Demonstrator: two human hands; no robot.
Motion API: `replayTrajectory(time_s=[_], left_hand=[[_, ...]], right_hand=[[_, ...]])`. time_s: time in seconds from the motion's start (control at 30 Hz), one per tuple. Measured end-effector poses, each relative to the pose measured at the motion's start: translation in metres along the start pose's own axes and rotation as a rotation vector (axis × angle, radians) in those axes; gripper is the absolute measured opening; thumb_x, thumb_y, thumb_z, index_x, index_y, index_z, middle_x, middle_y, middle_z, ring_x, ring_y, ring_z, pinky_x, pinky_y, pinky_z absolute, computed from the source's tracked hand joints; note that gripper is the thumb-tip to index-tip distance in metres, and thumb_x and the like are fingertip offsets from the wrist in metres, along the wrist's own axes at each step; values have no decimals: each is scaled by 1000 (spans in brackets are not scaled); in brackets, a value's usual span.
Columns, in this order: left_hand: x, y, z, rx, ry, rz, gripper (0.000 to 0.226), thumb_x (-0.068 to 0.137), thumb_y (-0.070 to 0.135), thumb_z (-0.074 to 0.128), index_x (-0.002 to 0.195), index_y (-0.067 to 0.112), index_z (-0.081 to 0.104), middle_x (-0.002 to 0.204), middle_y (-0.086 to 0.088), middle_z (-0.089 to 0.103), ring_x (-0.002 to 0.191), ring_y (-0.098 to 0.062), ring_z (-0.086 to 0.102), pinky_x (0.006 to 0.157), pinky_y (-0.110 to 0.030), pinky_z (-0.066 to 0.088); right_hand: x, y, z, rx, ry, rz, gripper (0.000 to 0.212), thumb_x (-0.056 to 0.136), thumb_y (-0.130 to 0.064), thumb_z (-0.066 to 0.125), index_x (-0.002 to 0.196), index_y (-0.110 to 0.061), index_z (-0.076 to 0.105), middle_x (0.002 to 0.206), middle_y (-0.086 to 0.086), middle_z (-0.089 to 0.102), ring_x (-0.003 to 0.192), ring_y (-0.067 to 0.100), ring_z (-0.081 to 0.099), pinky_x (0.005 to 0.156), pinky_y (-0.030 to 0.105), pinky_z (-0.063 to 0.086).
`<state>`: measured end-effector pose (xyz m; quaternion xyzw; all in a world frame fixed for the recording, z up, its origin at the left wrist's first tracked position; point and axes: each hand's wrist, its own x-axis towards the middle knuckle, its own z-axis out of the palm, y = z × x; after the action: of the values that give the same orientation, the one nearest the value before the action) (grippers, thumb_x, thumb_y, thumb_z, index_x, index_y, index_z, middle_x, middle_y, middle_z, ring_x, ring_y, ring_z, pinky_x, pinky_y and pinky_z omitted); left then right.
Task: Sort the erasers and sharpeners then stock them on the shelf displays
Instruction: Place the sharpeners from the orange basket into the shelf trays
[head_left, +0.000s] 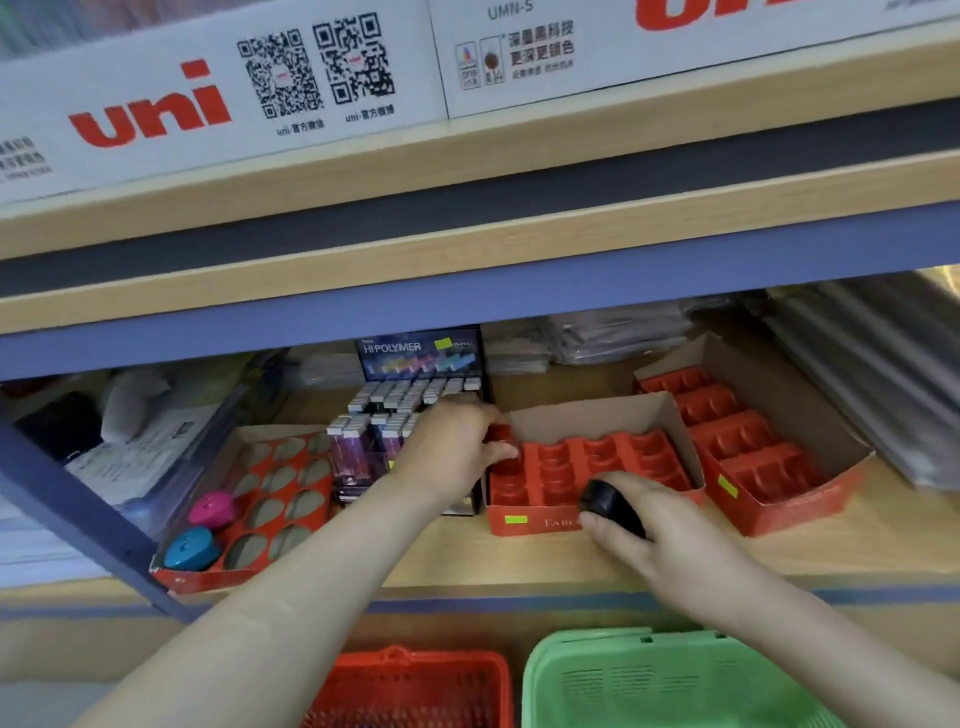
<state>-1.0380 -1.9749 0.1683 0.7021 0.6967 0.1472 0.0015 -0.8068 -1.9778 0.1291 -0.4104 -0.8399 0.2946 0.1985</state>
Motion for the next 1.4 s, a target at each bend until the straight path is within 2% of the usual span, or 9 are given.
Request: replayTrajectory(time_s=[0.23, 0.37, 0.57, 0.63, 0.73, 0.9, 1.07, 1.17, 1.4], left_hand=[[8, 5, 4, 239, 66, 41, 35, 85, 44, 65, 111, 22, 58, 99, -3, 66, 96, -24, 60, 74, -35, 50], [12, 8, 7, 250, 22, 37, 32, 87, 44, 63, 113, 25, 62, 103, -3, 68, 98, -25, 61, 72, -30, 46], [3, 11, 11, 249, 43, 43, 22, 92, 33, 59, 107, 22, 70, 112, 6, 66, 112, -20, 46, 87, -27, 39], [-4, 24, 4, -3, 83, 1, 21, 94, 27, 57, 109, 21, 70, 113, 8, 66, 109, -15, 53, 94, -24, 39], [-22, 61, -1, -594, -47, -22, 31, 92, 31, 62, 123, 29, 62, 103, 14, 68, 91, 0, 60, 84, -14, 47], [-34, 73, 14, -557, 21, -27, 33, 81, 27, 74, 106, 46, 65, 84, 8, 69, 67, -5, 56, 67, -20, 51], [-12, 44, 4, -425, 142, -146, 32, 82, 23, 74, 109, 38, 64, 96, 16, 66, 81, -4, 60, 75, -20, 50], [-3, 38, 7, -269, 95, -104, 35, 85, 21, 72, 118, 29, 64, 92, 11, 61, 82, -10, 55, 67, -14, 40], [4, 36, 23, -128, 92, -44, 29, 85, 26, 71, 111, 25, 60, 91, 0, 62, 81, -18, 56, 65, -25, 37]], right_hand=[[-4, 6, -14, 195, 55, 72, 28, 90, -30, 65, 113, -32, 48, 106, -9, 63, 98, 7, 61, 91, 35, 51], [-4, 10, -18, 346, 149, 224, 32, 79, -19, 79, 93, -29, 52, 86, -2, 68, 72, 17, 69, 74, 41, 58], [-3, 15, -23, 367, 231, 261, 31, 75, -18, 82, 93, -31, 61, 86, -8, 70, 81, 10, 67, 75, 27, 53], [-1, 13, -23, 395, 253, 259, 35, 74, -12, 82, 93, -30, 60, 88, -7, 71, 80, 9, 67, 74, 24, 51], [4, 7, -24, 428, 248, 204, 37, 74, -8, 82, 97, -28, 61, 91, -7, 71, 86, 7, 67, 80, 23, 53], [8, -4, -24, 402, 235, 115, 44, 80, -5, 74, 112, -30, 56, 94, -7, 68, 85, 6, 66, 85, 26, 55], [4, 7, -27, -303, 86, -39, 51, 90, -26, 58, 139, -35, 45, 131, -8, 57, 118, 17, 51, 102, 31, 44], [3, 17, -20, -495, -11, -51, 51, 94, -24, 49, 141, -39, 41, 138, -9, 52, 125, 21, 45, 105, 36, 40], [4, 35, -2, -675, 51, -40, 40, 55, -15, 83, 89, -35, 74, 87, -11, 73, 78, 17, 65, 67, 31, 51]])
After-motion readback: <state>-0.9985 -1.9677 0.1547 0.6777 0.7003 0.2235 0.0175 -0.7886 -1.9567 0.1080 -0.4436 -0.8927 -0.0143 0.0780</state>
